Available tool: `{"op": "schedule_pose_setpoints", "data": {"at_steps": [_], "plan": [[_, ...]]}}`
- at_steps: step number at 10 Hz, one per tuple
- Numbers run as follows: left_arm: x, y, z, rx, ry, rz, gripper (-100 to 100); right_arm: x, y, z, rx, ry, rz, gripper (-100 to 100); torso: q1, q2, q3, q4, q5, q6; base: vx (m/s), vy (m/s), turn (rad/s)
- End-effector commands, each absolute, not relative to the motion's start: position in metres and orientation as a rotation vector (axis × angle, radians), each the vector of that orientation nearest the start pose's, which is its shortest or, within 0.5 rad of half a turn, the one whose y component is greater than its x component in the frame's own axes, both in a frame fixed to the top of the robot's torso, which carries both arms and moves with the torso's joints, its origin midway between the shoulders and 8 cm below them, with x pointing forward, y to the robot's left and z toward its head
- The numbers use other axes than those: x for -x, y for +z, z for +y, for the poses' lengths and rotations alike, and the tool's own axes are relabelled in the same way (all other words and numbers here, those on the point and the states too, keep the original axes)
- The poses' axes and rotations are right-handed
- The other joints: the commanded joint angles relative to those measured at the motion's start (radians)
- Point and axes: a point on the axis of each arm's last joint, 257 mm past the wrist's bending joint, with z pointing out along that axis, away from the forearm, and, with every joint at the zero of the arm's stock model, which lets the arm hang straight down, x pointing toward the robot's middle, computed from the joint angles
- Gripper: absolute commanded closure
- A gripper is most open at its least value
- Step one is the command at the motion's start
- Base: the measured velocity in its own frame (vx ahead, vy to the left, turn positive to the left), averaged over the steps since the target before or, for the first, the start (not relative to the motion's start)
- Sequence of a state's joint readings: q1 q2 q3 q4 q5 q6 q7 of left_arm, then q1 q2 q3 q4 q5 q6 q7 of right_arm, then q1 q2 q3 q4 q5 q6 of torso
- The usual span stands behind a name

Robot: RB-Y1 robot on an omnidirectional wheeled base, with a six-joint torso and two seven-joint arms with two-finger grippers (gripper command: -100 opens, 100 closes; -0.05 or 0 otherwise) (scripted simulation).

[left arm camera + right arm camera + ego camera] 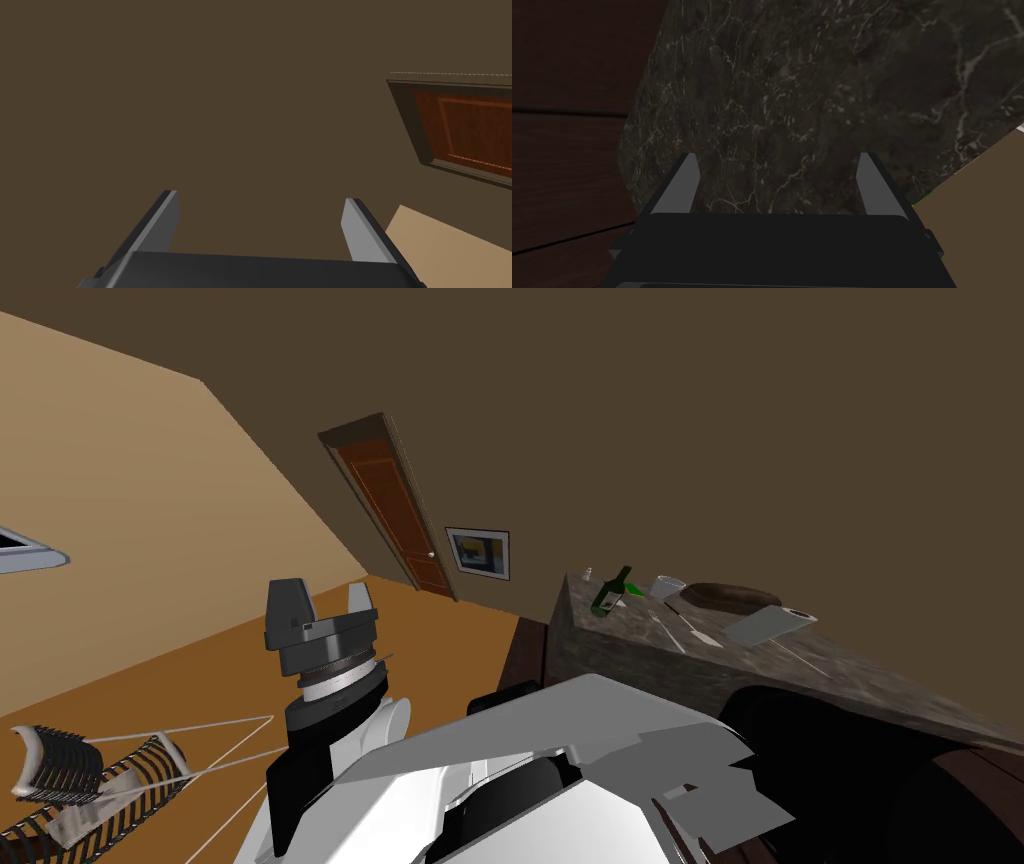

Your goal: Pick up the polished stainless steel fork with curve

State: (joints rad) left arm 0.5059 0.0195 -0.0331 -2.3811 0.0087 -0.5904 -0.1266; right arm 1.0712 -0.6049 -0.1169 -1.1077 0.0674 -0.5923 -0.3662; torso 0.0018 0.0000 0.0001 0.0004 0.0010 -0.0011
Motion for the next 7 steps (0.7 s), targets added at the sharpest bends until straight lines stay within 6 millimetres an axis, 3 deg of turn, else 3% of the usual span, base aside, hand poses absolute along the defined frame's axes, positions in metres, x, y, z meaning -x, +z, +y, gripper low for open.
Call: {"op": "schedule_pose_setpoints", "data": {"at_steps": [1,4,5,6,7], "plan": [[-0.305,0.081,0.261,0.464,-1.259,0.515,0,0.102,-0.441,-0.575,-1.671,0.202,1.782,-100,0.0,0.0,0.0,0.0,0.0,0.0,0.03,0.035,0.132],[-0.305,0.081,0.261,0.464,-1.259,0.515,0,0.159,-0.426,-0.602,-1.684,0.073,1.873,-100,-0.001,0.0,0.0,0.0,0.0,0.001,0.031,0.027,0.21],[-0.305,0.081,0.261,0.464,-1.259,0.515,0,0.164,-0.426,-0.604,-1.691,0.061,1.874,-100,-0.001,0.0,0.0,0.0,0.0,0.0,0.031,0.006,0.133],[-0.305,0.081,0.261,0.464,-1.259,0.515,0,0.19,-0.416,-0.617,-1.697,-0.004,1.917,-100,-0.002,0.0,0.0,0.0,-0.001,0.001,0.042,-0.002,0.241],[-0.305,0.081,0.261,0.464,-1.259,0.515,0,0.202,-0.407,-0.627,-1.683,-0.033,1.959,-100,-0.003,-0.001,-0.001,0.0,0.0,0.0,0.053,-0.014,0.484]]}}
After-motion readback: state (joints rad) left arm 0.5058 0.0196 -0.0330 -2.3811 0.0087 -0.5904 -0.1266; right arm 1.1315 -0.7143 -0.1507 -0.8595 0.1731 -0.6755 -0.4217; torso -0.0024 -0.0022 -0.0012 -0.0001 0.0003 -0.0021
